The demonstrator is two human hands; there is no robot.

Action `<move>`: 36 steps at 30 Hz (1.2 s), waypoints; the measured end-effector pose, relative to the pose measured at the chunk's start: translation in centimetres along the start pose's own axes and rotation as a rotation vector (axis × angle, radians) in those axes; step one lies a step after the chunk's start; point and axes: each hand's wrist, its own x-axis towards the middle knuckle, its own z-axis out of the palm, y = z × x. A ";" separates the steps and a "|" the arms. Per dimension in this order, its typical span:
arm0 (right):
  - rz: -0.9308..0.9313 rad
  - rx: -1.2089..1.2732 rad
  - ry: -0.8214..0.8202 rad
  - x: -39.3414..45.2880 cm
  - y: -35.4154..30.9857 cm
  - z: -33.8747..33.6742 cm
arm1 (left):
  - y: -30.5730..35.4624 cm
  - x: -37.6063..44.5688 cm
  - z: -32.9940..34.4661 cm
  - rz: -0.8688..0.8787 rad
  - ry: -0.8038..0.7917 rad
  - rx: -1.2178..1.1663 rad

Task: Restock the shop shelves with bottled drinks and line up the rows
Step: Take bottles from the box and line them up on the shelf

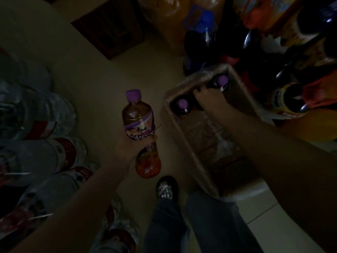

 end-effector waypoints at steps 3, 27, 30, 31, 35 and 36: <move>-0.009 0.112 -0.068 -3.7 1.1 -1.3 | 1.6 -1.9 1.0 0.039 -0.070 0.038; 0.584 0.192 1.260 -69.6 16.7 -62.3 | 51.7 -53.5 13.3 0.964 -0.871 0.446; 0.747 -0.069 1.430 -77.1 17.8 -62.1 | 52.0 -59.8 18.2 1.144 -0.967 0.491; 0.813 -0.136 1.445 -79.3 18.4 -61.8 | 51.9 -61.7 20.1 1.189 -0.981 0.484; 1.040 -0.319 1.438 -87.9 21.8 -59.3 | 49.9 -69.4 27.5 1.265 -1.127 0.452; 1.083 -0.329 1.430 -89.8 22.8 -58.4 | 49.2 -71.0 29.5 1.263 -1.159 0.454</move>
